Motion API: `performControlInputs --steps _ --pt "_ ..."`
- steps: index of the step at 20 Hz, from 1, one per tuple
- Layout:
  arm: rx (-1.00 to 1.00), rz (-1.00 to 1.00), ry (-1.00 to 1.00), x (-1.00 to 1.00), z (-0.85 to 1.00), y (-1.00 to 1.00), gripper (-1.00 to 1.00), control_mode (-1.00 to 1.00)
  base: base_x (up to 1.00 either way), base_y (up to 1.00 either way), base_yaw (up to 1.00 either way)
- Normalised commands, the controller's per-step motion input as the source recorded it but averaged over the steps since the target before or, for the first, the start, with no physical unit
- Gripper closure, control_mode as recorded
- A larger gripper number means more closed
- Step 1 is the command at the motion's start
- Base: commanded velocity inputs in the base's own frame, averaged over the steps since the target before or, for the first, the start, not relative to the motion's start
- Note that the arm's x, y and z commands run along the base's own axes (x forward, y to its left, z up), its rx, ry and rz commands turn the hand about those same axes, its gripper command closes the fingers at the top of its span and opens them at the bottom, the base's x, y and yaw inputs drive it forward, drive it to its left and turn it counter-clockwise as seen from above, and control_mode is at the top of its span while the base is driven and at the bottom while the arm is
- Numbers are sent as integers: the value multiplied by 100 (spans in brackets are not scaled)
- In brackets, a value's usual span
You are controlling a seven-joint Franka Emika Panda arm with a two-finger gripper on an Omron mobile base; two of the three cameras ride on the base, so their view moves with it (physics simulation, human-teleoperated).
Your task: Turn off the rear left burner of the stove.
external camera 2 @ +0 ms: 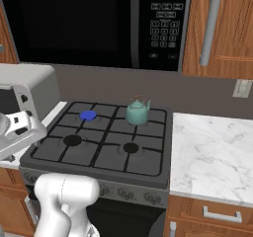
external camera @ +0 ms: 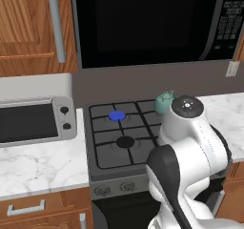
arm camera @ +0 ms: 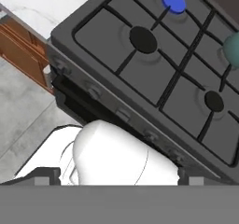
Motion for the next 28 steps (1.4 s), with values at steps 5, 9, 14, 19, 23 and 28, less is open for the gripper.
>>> performControlInputs --steps 5,9,14,19,23,28 --pt "-2 0 0 -1 -47 6 -100 -100 0 0 0" --pt "-2 0 0 0 -50 5 -100 -100 0 0 0" --pt "-3 1 0 0 -58 9 -100 -100 0 0 0" --pt "-5 4 -10 -4 -68 13 -100 -100 0 0 0" --pt "-5 4 -21 -13 -69 9 -100 -100 0 0 0" --pt "-1 3 -29 -10 -71 0 -100 -100 0 0 0"
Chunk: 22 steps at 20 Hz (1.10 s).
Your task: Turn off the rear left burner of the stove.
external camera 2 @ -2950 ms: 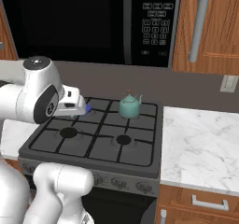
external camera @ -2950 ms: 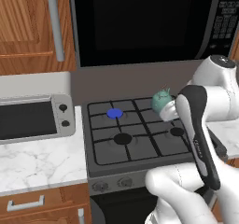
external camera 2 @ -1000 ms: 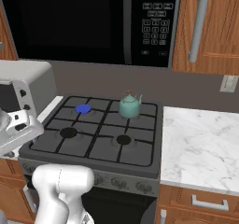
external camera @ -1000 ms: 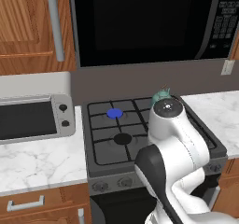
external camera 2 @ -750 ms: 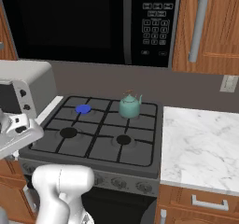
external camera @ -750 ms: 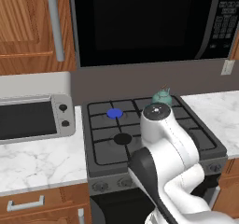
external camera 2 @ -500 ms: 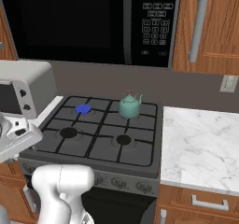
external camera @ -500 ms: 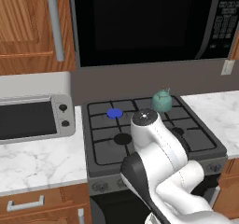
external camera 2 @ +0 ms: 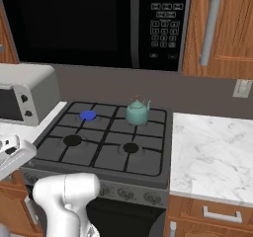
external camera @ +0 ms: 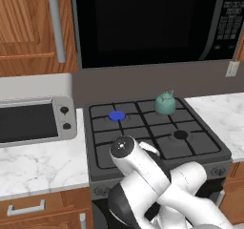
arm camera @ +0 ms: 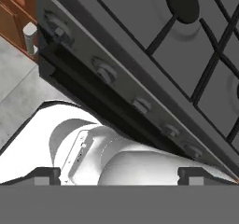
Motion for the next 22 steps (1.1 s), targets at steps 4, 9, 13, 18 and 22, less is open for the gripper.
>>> performControlInputs --steps 4,9,13,18,22 --pt "0 4 -31 -8 -79 0 -100 -100 0 0 0" --pt "0 8 -27 0 -75 -1 -100 -100 0 0 0" --pt "0 11 -24 0 -65 -4 -100 -100 0 0 0" --pt "4 8 -20 6 -35 -11 -100 -100 0 0 0" --pt "5 2 -10 17 -19 -2 -100 -100 0 0 0"
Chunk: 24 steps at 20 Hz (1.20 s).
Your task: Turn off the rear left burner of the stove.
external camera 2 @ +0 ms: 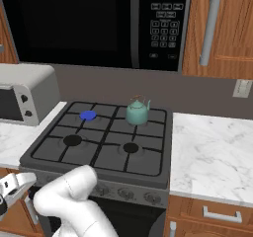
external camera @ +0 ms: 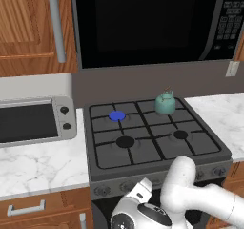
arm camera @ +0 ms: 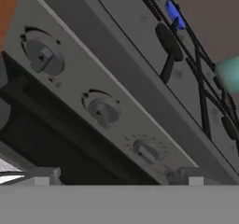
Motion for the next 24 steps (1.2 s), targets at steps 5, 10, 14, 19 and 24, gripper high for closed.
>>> performControlInputs --steps 5,10,14,19,24 --pt "5 -3 -6 15 -1 0 -100 -100 0 0 0" --pt "0 -5 0 41 -1 0 -100 -100 0 0 0" --pt "0 -1 -5 21 -23 0 -100 -100 0 0 0" --pt "2 0 -27 0 -47 0 -100 -100 0 0 0" --pt "0 0 -35 0 -32 -1 -100 -100 0 0 0"
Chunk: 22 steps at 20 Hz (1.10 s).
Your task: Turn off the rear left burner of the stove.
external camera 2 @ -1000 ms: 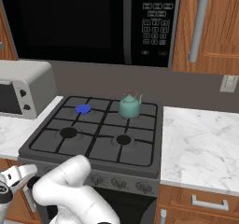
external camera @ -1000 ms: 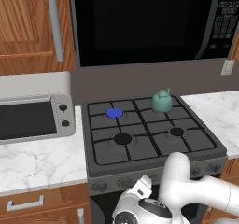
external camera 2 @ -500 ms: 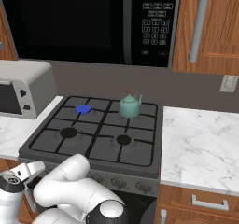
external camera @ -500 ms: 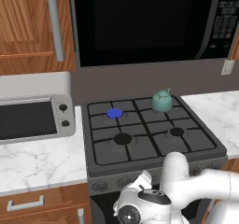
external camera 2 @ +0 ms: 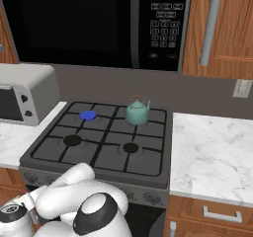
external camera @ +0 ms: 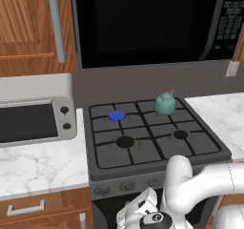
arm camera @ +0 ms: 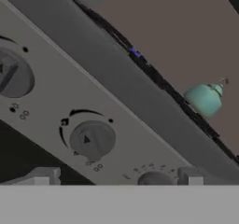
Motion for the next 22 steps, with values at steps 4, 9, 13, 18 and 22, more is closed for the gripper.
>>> performControlInputs --steps 4,9,13,18,22 --pt "0 0 -31 4 -6 -15 -100 -100 0 0 0" --pt "0 0 -32 8 -1 -12 -100 -100 0 0 0" --pt "0 0 -23 19 0 -6 -100 -100 0 0 0" --pt "0 0 -10 26 0 0 -100 -100 0 0 0" --pt "0 0 -1 14 0 0 -100 -100 0 0 0"
